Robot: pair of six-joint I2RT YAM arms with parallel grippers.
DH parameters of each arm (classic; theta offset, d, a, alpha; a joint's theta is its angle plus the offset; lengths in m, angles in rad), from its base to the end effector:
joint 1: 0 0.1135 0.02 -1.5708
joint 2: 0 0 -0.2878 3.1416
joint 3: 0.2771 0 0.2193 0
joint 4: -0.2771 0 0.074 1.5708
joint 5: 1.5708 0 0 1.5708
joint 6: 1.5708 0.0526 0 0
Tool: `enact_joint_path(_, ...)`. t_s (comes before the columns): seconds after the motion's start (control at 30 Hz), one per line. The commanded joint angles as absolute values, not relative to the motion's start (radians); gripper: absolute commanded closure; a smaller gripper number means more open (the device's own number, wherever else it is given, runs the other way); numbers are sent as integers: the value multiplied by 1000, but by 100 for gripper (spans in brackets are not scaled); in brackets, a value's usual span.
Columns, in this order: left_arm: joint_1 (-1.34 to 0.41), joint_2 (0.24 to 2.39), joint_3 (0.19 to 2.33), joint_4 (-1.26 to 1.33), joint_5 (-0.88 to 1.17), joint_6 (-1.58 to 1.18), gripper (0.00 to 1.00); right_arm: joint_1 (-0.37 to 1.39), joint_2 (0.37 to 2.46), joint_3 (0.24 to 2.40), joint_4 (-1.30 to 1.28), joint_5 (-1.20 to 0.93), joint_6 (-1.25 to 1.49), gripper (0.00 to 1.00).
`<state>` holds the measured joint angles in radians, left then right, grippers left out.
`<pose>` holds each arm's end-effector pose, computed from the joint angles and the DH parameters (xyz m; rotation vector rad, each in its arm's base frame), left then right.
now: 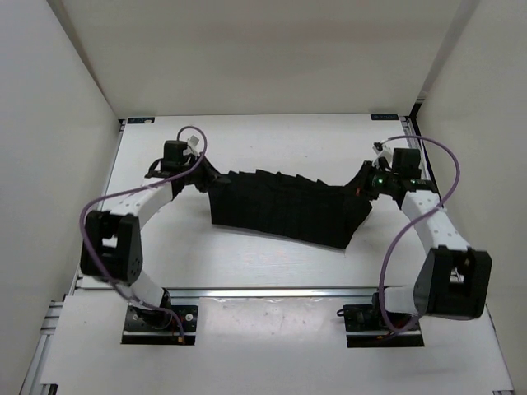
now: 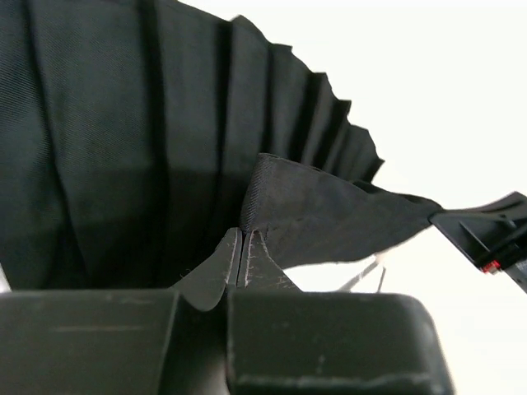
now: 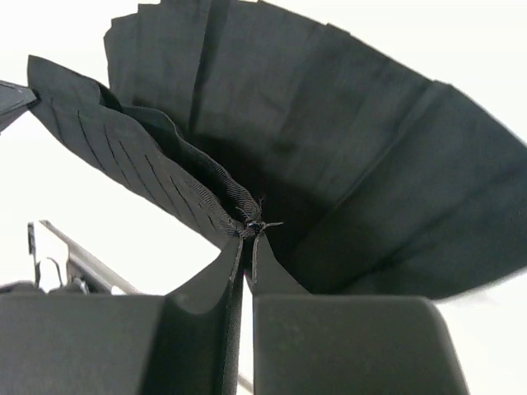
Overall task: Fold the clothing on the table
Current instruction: Fold the skirt
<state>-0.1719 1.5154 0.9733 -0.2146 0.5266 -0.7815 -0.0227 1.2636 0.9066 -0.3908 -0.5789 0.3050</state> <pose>0.2936 -0.0778 0.2614 -0.4616 2.4120 -1.0668 0.2387 0.0234 0.2901 0.0797 2.3011 0.8134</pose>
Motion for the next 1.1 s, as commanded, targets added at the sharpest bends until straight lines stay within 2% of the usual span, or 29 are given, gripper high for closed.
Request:
enact_joint_path(0.0,-179,1647,1080,-153,466,-770,100,-38,1388,1014,-241,-571,279,100)
enact_joint_path(0.1,-196,1762,1189,-161,439,-761,100,-43,1541,1103,-221,-572,288,100)
enact_joint_path(0.27,-210,1893,1333,-196,361,-741,100,-57,1669,1213,-248,-505,268,100)
enact_joint_path(0.77,-235,2088,1495,-144,348,-784,100,-118,1801,1301,-310,-411,279,100)
enact_joint_path(0.8,-239,2086,1526,-161,342,-773,84,-115,1818,1304,-305,-399,284,100)
enact_joint_path(0.83,-238,2111,1534,-163,333,-762,62,-121,1824,1313,-310,-391,291,95)
enact_joint_path(0.9,-233,2120,1581,-186,315,-756,49,-118,1836,1345,-319,-362,287,85)
enact_joint_path(0.93,-221,2118,1594,-187,307,-753,41,-127,1839,1364,-334,-354,293,72)
enact_joint_path(1.0,-192,2095,1635,-224,298,-733,39,-133,1815,1399,-360,-341,298,61)
enact_joint_path(1.07,-163,2050,1658,-247,297,-724,39,-133,1776,1410,-396,-316,290,30)
